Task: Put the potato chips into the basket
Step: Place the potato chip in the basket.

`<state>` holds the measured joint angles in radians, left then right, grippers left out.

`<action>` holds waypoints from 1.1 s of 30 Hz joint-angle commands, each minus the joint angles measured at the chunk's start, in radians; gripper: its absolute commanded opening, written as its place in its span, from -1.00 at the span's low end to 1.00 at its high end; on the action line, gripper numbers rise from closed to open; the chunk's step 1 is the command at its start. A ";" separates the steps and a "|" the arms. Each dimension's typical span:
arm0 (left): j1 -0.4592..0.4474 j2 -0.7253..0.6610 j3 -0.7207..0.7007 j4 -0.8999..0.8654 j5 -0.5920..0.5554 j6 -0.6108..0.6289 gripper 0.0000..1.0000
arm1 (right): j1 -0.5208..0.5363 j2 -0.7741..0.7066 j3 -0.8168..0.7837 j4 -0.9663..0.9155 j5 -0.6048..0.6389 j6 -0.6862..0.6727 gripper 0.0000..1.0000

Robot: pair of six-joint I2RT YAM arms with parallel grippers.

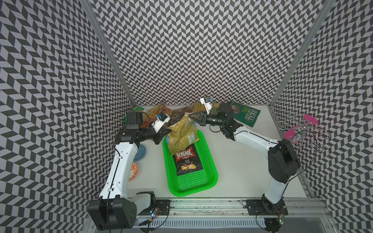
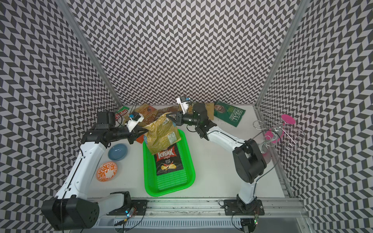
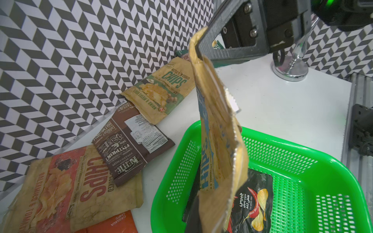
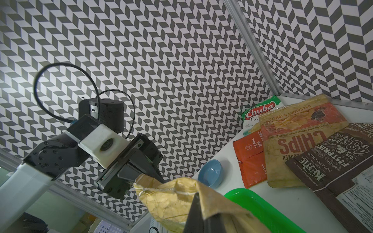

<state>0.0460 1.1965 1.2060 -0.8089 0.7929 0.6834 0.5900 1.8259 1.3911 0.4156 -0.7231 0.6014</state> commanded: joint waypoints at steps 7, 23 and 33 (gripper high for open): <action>-0.010 -0.005 -0.037 0.207 -0.128 -0.067 -1.00 | -0.009 0.017 0.027 0.049 0.001 -0.016 -1.00; -0.020 -0.015 -0.139 0.164 -0.080 0.056 -1.00 | -0.009 -0.079 -0.126 0.026 -0.030 -0.051 -1.00; -0.026 -0.046 -0.137 -0.053 0.061 0.225 -0.38 | 0.003 -0.284 -0.369 0.015 -0.011 -0.062 -1.00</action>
<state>0.0257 1.1667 1.0733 -0.7464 0.7822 0.8375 0.5865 1.5948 1.0676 0.4179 -0.7368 0.5598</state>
